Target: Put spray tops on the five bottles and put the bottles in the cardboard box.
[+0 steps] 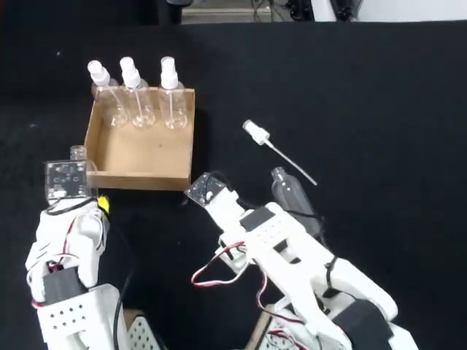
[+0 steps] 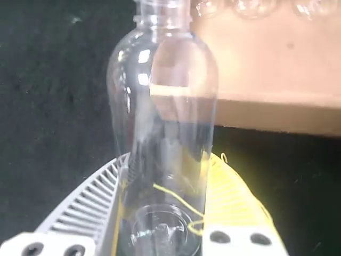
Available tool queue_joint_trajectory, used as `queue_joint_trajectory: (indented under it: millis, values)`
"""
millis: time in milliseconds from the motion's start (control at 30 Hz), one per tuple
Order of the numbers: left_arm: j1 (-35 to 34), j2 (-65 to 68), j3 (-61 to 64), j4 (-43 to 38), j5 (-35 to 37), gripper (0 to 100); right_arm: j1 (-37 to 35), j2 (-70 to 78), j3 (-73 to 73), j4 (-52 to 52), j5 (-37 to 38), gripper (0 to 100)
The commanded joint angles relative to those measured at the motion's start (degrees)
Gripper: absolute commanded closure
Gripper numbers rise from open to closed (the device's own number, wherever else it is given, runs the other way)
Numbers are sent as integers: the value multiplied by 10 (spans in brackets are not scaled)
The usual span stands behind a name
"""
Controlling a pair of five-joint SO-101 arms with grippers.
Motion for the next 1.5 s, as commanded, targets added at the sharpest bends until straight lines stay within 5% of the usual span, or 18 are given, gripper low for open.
queue_joint_trajectory:
  millis: [0, 133, 333, 433, 567, 933, 1033, 1200, 1467]
  values:
    - [3, -7, 15, -41, 91, 949, -3, -12, -29, 19, -1, 794]
    - [5, -7, 30, -40, 120, 949, -1, -14, -35, 71, 54, 886]
    - [5, -7, 51, -43, 140, 949, -2, -14, -51, 99, 132, 828]
    - [5, -7, 51, -43, 140, 949, 0, -14, -64, 117, 211, 925]
    - [5, -7, 53, -43, 140, 949, 14, -14, -156, 243, 245, 968]
    - [4, -7, 58, -43, 136, 949, 324, -13, -421, 435, 343, 987]
    - [3, -7, 58, -43, 136, 949, 468, -7, -419, 393, 322, 987]
    - [4, -7, 57, -43, 138, 949, 656, 26, -342, 191, 170, 987]
    - [3, -7, 57, -43, 136, 949, 702, 136, -260, 11, 73, 982]
